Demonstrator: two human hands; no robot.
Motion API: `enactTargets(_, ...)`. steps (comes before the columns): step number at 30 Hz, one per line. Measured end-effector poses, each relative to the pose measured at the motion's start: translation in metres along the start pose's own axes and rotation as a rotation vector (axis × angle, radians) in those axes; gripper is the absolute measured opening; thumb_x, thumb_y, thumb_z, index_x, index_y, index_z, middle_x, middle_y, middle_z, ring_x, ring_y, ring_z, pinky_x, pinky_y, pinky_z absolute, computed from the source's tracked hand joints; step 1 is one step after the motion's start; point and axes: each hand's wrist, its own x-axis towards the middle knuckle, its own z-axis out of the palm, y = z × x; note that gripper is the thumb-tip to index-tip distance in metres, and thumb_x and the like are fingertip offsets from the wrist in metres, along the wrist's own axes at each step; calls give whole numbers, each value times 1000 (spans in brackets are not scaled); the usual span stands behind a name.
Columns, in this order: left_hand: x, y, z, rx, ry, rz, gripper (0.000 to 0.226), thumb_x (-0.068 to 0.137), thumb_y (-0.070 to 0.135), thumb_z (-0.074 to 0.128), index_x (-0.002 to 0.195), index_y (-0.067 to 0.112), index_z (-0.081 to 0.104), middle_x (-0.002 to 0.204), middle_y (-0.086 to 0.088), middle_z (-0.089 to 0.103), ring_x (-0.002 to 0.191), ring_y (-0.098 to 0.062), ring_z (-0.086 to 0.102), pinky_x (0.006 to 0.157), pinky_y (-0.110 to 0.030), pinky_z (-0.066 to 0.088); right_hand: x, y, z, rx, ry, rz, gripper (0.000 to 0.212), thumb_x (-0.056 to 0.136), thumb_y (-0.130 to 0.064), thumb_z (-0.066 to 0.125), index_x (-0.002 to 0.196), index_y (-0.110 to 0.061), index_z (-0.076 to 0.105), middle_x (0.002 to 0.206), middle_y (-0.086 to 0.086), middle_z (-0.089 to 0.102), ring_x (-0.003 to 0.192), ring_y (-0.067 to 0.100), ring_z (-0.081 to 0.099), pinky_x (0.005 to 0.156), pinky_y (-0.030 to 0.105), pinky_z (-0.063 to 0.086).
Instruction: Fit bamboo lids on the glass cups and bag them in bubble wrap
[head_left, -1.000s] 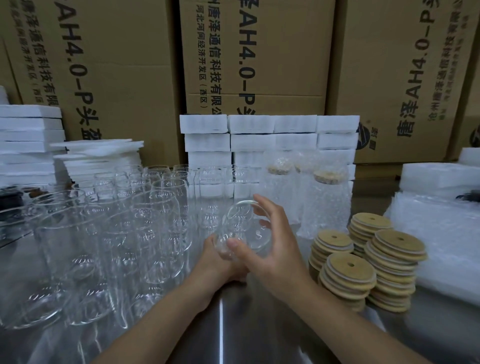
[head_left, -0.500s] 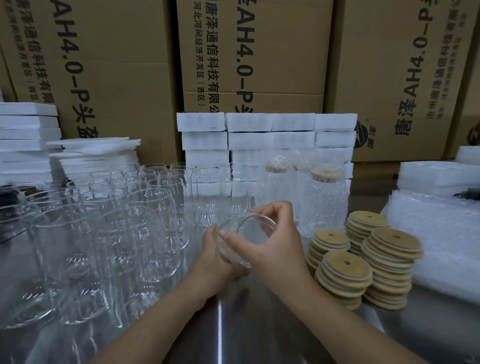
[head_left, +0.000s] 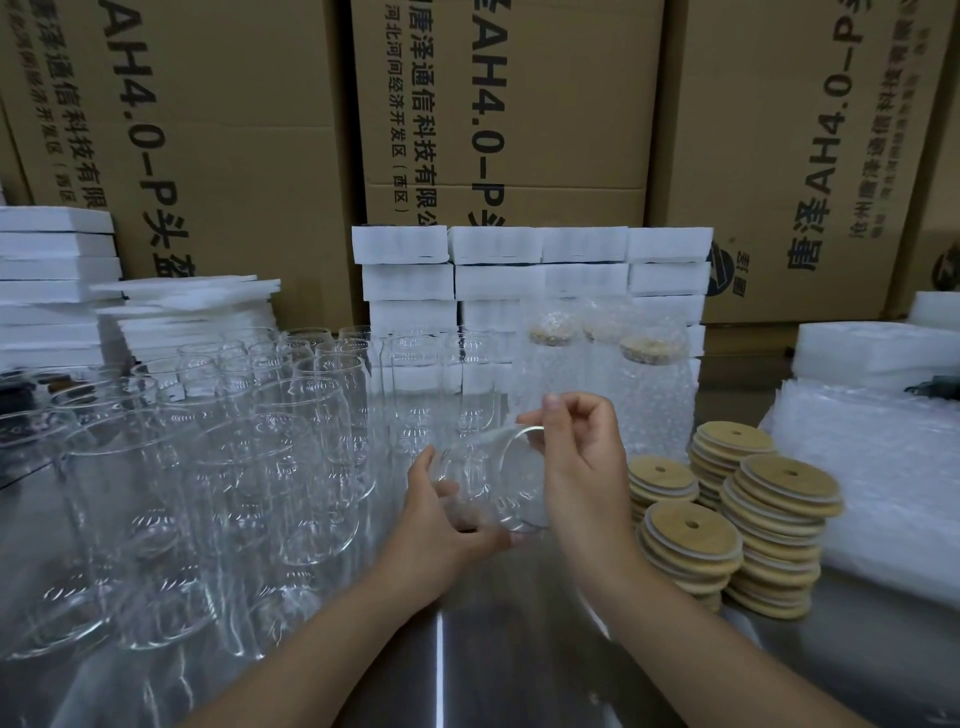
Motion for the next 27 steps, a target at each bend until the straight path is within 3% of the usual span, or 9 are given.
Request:
enactTargets(4,0,0,-1,-7,-7,40,133,46,37,88,150,35,5,136,-9,47,103,-18,66,91,-30,53,3,-3,1,127,-9,15,14,101,-20,41,94,-19,53,83,-3,69,83,5,68,81,16,51)
enactTargets(9,-4,7,-2,-17,-32,75,120,49,43,80,149,39,13,121,-8,52,68,-1,67,58,-14,50,5,-5,0,208,-54,47,24,103,-12,35,95,-18,57,95,6,69,87,4,68,82,14,50)
enactTargets(17,-5,8,-2,-168,-71,81,98,60,35,80,140,39,25,112,-6,62,82,-9,61,69,-27,53,5,-3,1,172,-179,7,28,104,-11,32,102,-20,58,100,-7,71,103,2,65,91,12,46)
enactTargets(20,-2,6,-1,-227,-95,55,82,65,30,78,131,45,31,91,4,70,74,-14,60,70,-35,55,3,-2,-1,123,-212,-25,31,103,-10,31,107,-26,57,108,-12,70,109,-2,61,94,12,43)
enactTargets(23,0,7,0,-235,-111,-15,59,77,19,75,119,38,38,67,4,64,70,-19,55,62,-26,55,1,1,-2,57,-259,-70,28,101,-17,33,114,-34,51,120,-15,64,119,-3,53,102,18,38)
enactTargets(27,-1,9,0,-233,-121,-76,66,81,15,73,126,37,30,79,-8,51,80,-26,53,60,-21,54,-4,4,-3,-11,-338,-120,40,87,-24,30,121,-43,41,130,-23,50,126,-7,44,103,11,33)
